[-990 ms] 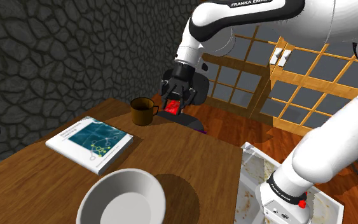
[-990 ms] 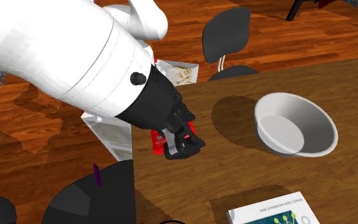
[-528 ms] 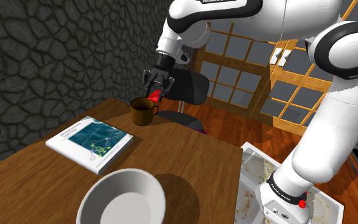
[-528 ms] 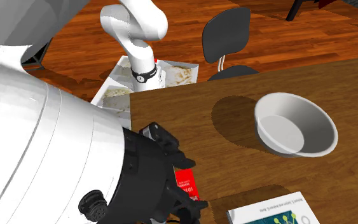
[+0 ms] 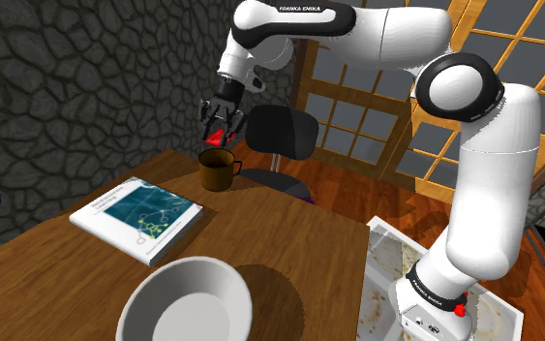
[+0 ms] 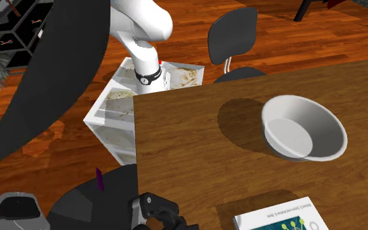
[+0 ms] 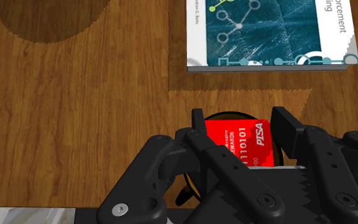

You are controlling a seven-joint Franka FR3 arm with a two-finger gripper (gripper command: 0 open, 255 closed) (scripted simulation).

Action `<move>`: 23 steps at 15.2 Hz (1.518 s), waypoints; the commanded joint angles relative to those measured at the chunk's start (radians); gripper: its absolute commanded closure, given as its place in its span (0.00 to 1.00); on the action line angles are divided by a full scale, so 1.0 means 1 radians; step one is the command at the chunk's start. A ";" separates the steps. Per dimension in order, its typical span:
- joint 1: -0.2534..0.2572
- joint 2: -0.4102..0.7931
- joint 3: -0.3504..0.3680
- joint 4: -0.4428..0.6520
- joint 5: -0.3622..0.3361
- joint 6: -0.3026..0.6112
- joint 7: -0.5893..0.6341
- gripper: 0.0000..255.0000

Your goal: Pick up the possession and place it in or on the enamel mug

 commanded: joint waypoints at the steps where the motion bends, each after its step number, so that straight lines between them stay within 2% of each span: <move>1: 0.001 0.004 -0.001 -0.018 0.000 0.020 -0.010 1.00; 12: 0.004 0.030 -0.004 -0.125 0.007 0.138 -0.071 1.00; 20: 0.004 0.030 -0.004 -0.125 0.007 0.138 -0.071 1.00; 21: 0.004 0.031 -0.004 -0.123 0.007 0.138 -0.070 0.00; 23: 0.005 0.031 -0.004 -0.124 0.007 0.139 -0.070 0.00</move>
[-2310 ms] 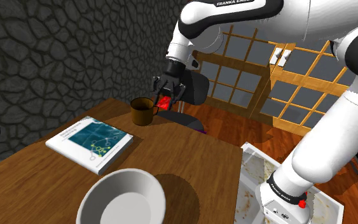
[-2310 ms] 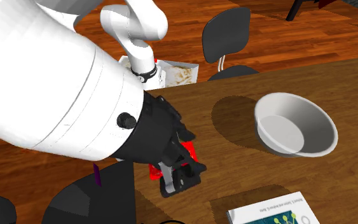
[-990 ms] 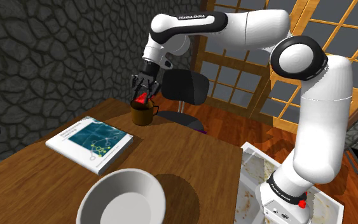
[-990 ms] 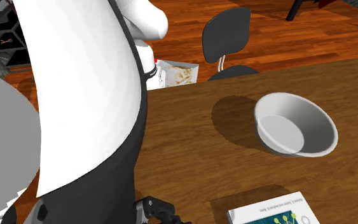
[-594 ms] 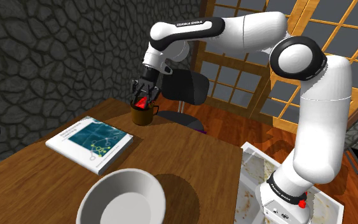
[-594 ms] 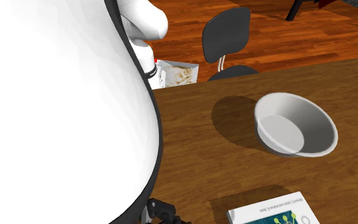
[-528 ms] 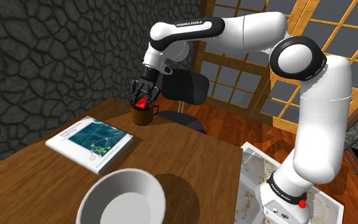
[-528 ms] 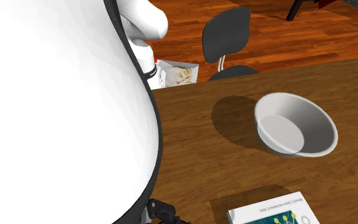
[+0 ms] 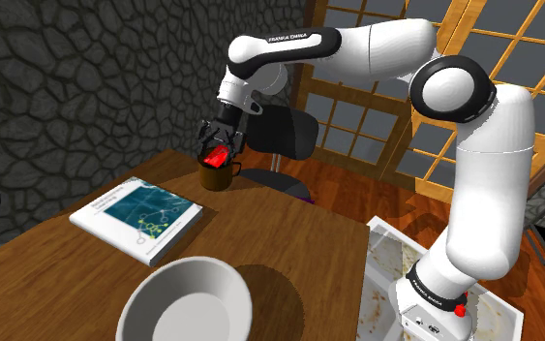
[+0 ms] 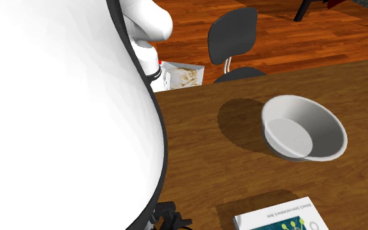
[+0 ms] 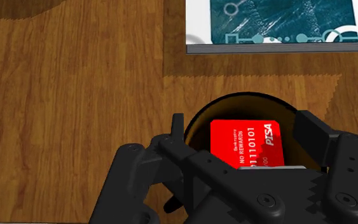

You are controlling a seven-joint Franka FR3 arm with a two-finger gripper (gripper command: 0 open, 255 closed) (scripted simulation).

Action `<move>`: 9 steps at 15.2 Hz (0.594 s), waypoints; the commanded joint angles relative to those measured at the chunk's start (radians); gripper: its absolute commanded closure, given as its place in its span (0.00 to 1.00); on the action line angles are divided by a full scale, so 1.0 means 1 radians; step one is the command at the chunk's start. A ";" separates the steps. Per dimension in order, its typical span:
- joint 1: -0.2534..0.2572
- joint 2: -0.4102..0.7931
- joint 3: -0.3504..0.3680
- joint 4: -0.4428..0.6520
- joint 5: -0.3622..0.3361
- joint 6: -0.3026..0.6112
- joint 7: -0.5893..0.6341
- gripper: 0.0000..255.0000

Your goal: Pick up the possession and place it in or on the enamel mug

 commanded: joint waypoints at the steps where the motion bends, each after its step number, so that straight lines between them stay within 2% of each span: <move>1: 0.000 0.001 0.000 0.000 0.000 0.000 0.000 0.00; 3: -0.001 0.000 0.000 -0.002 0.000 0.000 -0.001 0.00; 7: -0.031 -0.003 -0.011 0.102 -0.011 -0.117 0.013 0.00; 9: -0.031 -0.003 -0.011 0.102 -0.011 -0.116 0.013 0.00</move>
